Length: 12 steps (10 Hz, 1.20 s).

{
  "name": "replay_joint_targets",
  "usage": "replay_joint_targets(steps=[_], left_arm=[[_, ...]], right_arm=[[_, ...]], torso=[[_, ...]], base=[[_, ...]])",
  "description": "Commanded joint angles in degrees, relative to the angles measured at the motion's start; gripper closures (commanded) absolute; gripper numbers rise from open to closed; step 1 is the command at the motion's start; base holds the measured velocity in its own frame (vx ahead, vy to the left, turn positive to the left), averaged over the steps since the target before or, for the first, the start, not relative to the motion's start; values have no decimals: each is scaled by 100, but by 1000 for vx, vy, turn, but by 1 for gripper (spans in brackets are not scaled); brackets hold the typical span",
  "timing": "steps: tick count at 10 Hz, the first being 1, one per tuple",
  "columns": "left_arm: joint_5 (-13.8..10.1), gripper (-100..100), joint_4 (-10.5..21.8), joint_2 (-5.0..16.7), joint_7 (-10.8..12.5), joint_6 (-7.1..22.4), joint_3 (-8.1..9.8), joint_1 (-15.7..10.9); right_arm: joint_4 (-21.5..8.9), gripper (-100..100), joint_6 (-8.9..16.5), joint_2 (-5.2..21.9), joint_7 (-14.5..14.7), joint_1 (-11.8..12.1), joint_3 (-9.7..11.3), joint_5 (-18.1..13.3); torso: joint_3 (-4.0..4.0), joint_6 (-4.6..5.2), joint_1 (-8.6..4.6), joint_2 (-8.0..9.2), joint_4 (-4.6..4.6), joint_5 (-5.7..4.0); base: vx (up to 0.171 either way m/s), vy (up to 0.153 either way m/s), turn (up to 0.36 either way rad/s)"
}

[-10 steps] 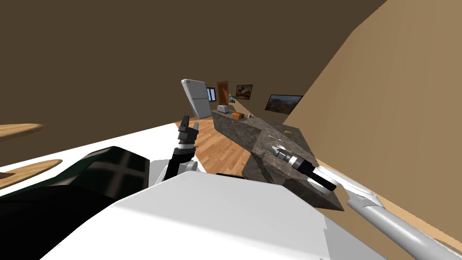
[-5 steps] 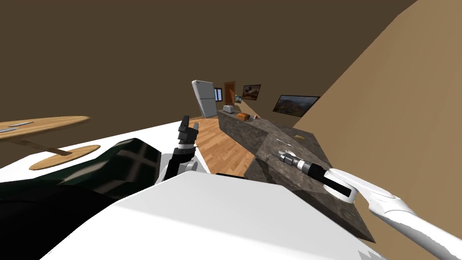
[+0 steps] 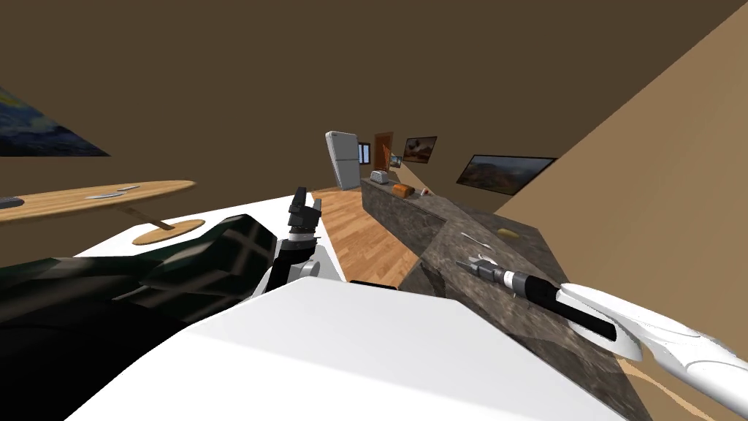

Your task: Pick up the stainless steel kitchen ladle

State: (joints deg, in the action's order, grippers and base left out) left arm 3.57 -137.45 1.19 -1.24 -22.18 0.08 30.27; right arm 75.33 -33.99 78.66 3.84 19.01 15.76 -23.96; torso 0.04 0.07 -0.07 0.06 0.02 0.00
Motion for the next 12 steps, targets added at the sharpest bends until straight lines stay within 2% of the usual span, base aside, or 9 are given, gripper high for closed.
replay_joint_targets(steps=[1,2,3,4,6,7,9,11,12], left_arm=[[0,0,0,0,0,0,0,0],[0,0,0,0,0,0,0,1],[0,0,0,0,0,0,0,0],[0,0,0,0,0,0,1,1],[0,0,0,0,0,0,1,1],[0,0,0,0,0,0,1,1],[0,0,0,0,0,0,1,1],[0,0,0,0,0,0,0,0],[0,0,0,0,0,0,1,1]], right_arm=[[-174,-100,4,188,-13,-61,143,-66],[-387,-100,-7,431,38,-5,327,-145],[-442,-100,-7,437,38,-5,327,-145],[-698,-100,-15,667,91,58,514,-219],[-698,-100,-15,667,91,58,514,-219],[-939,-100,-22,875,145,127,701,-287],[-939,-100,-22,875,145,127,701,-287],[-1164,-100,-27,1056,199,202,890,-350],[-1369,-100,-31,1206,252,282,1079,-408]], torso=[[0,0,0,0,0,0],[0,3,0,0,0,0],[0,-2,-1,0,0,0],[0,4,-3,0,0,-2],[0,4,-3,0,0,-2],[3,8,1,4,2,-1],[2,5,-2,3,1,-2],[1,-1,-1,1,1,-1],[1,6,-5,2,1,-3]], base=[[7,-13,135],[7,-11,275],[7,-18,133],[9,-15,214],[4,-15,62],[2,-12,222],[1,-17,59],[6,-21,177],[6,-35,201]])
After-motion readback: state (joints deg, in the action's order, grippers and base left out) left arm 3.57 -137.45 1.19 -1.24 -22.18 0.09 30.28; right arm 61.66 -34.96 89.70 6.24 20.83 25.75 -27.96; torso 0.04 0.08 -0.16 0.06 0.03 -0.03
